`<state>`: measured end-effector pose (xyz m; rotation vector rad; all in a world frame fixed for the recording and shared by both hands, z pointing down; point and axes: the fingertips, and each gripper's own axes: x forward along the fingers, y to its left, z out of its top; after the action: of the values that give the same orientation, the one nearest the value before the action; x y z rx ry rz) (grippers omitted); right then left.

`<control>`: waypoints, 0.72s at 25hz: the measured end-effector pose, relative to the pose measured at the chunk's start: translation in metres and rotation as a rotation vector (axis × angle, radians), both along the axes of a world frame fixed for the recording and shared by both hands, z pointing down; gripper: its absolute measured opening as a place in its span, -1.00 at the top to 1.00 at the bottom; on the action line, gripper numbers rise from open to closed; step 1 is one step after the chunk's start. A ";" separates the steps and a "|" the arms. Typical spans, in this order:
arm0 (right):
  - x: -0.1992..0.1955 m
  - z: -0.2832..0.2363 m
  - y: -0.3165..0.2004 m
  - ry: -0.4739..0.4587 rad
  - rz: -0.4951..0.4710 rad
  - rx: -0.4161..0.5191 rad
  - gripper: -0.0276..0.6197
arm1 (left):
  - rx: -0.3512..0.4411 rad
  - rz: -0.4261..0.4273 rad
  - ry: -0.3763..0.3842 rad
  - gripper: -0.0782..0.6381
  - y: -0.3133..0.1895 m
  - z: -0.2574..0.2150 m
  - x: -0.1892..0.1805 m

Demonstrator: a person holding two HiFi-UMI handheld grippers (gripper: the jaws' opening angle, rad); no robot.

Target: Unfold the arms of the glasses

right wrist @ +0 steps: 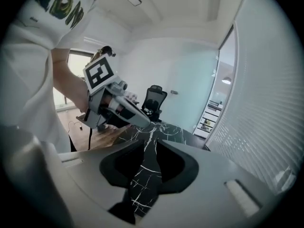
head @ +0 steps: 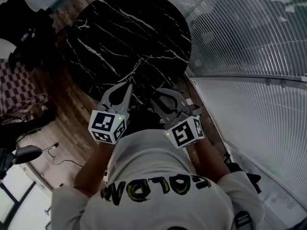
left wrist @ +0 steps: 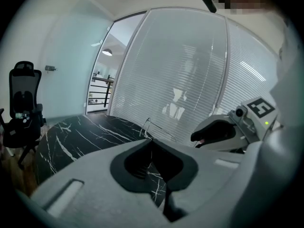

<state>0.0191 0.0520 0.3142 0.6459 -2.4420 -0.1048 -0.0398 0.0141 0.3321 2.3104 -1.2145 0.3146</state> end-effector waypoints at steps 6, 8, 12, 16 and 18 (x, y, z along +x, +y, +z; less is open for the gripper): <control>0.004 0.015 -0.016 -0.067 0.025 -0.049 0.67 | -0.040 0.003 0.001 0.77 -0.008 0.034 0.003; 0.006 0.025 -0.021 -0.073 0.036 -0.060 0.70 | -0.055 0.011 0.004 0.77 -0.009 0.048 0.005; 0.011 0.048 -0.026 -0.118 0.087 -0.115 0.79 | -0.088 0.013 0.011 0.77 -0.007 0.078 0.006; 0.015 0.079 -0.032 -0.134 0.115 -0.143 0.80 | -0.116 0.017 0.005 0.77 -0.005 0.109 0.005; 0.019 0.095 -0.032 -0.133 0.124 -0.150 0.80 | -0.130 0.018 0.009 0.77 -0.002 0.125 0.007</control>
<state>0.0380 0.0196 0.4093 0.7557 -2.4994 0.1746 -0.0325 0.0123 0.4567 2.2100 -1.1357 0.3772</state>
